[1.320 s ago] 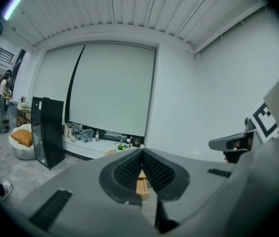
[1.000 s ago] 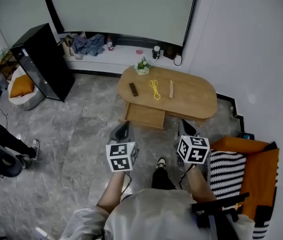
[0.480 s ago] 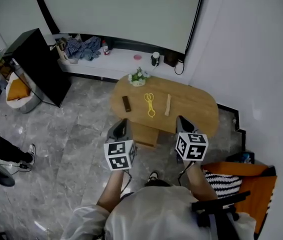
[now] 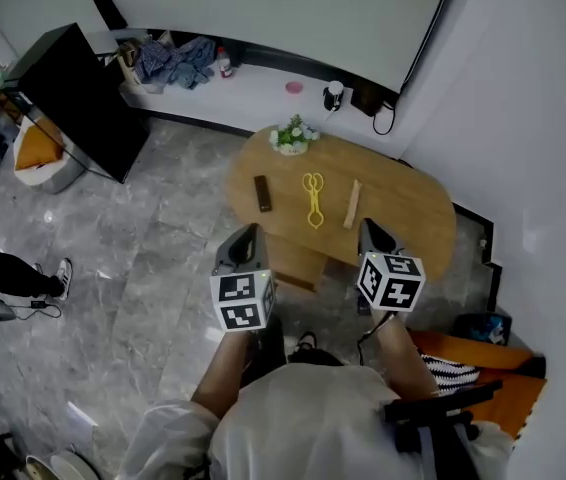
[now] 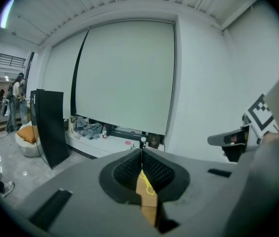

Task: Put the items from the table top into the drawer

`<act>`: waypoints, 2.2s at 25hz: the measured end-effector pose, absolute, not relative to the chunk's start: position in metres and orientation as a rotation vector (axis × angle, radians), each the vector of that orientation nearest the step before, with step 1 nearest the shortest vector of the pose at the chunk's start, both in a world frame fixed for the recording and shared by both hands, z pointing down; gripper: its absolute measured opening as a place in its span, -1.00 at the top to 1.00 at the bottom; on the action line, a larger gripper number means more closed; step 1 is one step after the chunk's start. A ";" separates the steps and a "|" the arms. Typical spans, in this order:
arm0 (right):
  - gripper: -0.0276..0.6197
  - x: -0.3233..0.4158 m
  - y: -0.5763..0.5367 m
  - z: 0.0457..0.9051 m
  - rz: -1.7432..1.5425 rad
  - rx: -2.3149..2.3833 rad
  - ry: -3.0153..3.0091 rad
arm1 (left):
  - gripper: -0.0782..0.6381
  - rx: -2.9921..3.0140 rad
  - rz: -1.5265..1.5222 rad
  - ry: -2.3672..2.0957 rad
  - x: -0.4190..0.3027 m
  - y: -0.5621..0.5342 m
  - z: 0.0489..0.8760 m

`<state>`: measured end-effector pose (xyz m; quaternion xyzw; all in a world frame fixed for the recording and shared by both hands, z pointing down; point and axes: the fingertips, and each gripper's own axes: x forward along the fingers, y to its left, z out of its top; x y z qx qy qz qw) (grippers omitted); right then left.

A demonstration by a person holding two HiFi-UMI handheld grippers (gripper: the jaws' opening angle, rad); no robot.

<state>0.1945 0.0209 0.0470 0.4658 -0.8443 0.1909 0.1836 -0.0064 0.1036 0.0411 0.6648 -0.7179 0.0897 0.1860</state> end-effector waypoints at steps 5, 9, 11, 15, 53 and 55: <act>0.94 0.166 -0.002 0.046 0.563 1.356 -2.384 | 0.76 1.887 0.262 -1.985 -0.038 0.072 0.046; 0.94 0.164 -0.013 0.048 0.535 1.357 -2.358 | 0.76 1.907 0.271 -1.977 -0.045 0.051 0.048; 0.94 0.165 -0.012 0.059 0.558 1.353 -2.339 | 0.76 1.905 0.285 -1.960 -0.043 0.050 0.058; 0.94 0.160 -0.016 0.102 0.623 1.310 -2.284 | 0.76 1.857 0.353 -1.933 -0.049 0.050 0.097; 0.79 -0.050 -0.079 0.458 0.755 0.926 -2.142 | 0.76 1.452 0.434 -1.917 -0.190 0.056 0.477; 0.73 -0.060 -0.082 0.465 0.750 0.912 -2.135 | 0.76 1.440 0.437 -1.913 -0.196 0.059 0.482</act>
